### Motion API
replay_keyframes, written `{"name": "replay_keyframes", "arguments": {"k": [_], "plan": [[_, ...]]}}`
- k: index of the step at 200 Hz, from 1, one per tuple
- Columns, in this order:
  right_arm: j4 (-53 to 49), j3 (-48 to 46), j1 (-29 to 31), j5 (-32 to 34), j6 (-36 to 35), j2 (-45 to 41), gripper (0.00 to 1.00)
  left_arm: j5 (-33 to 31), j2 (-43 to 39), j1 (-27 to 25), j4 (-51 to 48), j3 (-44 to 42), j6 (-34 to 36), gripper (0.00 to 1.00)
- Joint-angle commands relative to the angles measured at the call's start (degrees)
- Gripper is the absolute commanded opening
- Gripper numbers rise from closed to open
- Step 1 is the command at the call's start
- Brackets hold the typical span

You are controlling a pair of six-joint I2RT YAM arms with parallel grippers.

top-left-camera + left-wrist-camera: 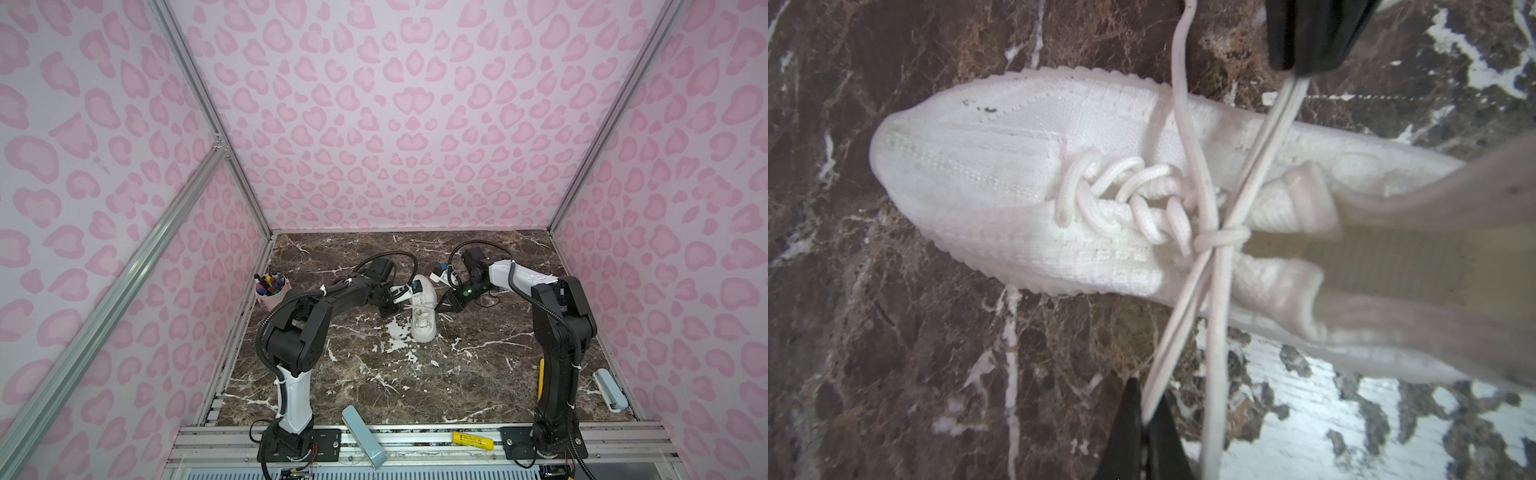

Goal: Tie the shoes
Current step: 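Open both grippers and release the laces, drawing back from the sneaker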

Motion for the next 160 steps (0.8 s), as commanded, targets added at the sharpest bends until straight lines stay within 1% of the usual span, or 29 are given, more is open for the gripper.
{"name": "replay_keyframes", "arguments": {"k": [1,14,26,27,28,29,30,31,32,33,34,36,41,69,113,135,160], "plan": [[-4.58,-0.03,-0.33,2.83,0.23,-0.06,0.23,-5.97,-1.34,0.59,-2.67,-0.32,-1.10,0.04],[-3.81,-0.43,-0.47,2.90,0.85,-0.76,0.30,-5.41,-2.03,0.59,-1.89,-0.65,-1.37,0.04],[-3.52,-0.67,-0.77,2.79,1.08,-1.36,0.33,-5.05,-2.40,0.52,-1.84,-0.50,-1.23,0.06],[-3.48,-0.76,-0.77,2.75,1.10,-1.39,0.34,-5.05,-2.43,0.55,-1.80,-0.50,-1.27,0.10],[-3.46,-0.80,-0.78,2.77,1.12,-1.44,0.34,-5.04,-2.39,0.57,-1.79,-0.50,-1.29,0.22],[-3.45,-0.82,-0.78,2.74,1.12,-1.47,0.34,-5.00,-2.47,0.54,-1.78,-0.50,-1.25,0.42],[-3.49,-0.84,-0.82,2.76,1.08,-1.48,0.34,-4.97,-2.50,0.56,-1.77,-0.46,-1.28,0.65],[-3.51,-0.88,-0.85,2.78,1.11,-1.54,0.34,-4.96,-2.52,0.57,-1.81,-0.43,-1.30,0.83],[-3.52,-0.87,-0.86,2.74,1.12,-1.60,0.34,-4.96,-2.53,0.54,-1.79,-0.42,-1.30,0.93],[-3.52,-0.86,-0.91,2.72,1.08,-1.60,0.35,-4.91,-2.53,0.56,-1.73,-0.42,-1.35,0.98],[-3.48,-0.85,-0.93,2.71,1.06,-1.63,0.35,-4.89,-2.54,0.58,-1.66,-0.37,-1.33,0.99],[-3.47,-0.91,-0.99,2.73,1.09,-1.71,0.35,-4.87,-2.54,0.63,-1.76,-0.38,-1.42,0.98],[-3.39,-1.01,-1.17,2.70,1.21,-1.91,0.35,-4.74,-2.54,0.67,-1.93,-0.12,-1.44,0.97],[-2.99,-1.46,-1.96,2.64,1.65,-3.13,0.37,-4.02,-3.43,0.83,-1.75,-0.10,-1.70,0.97],[-1.57,-1.91,-4.48,3.22,3.42,-5.90,0.37,-3.68,-7.69,2.86,2.26,-1.32,-5.72,0.97],[-0.56,-2.11,-5.60,4.12,5.12,-7.38,0.38,-2.83,-10.01,5.26,3.81,-1.52,-10.58,0.97],[3.69,-4.91,-5.65,7.09,8.11,-10.66,0.38,2.87,-13.81,7.95,6.12,-3.60,-19.67,0.97]]}}
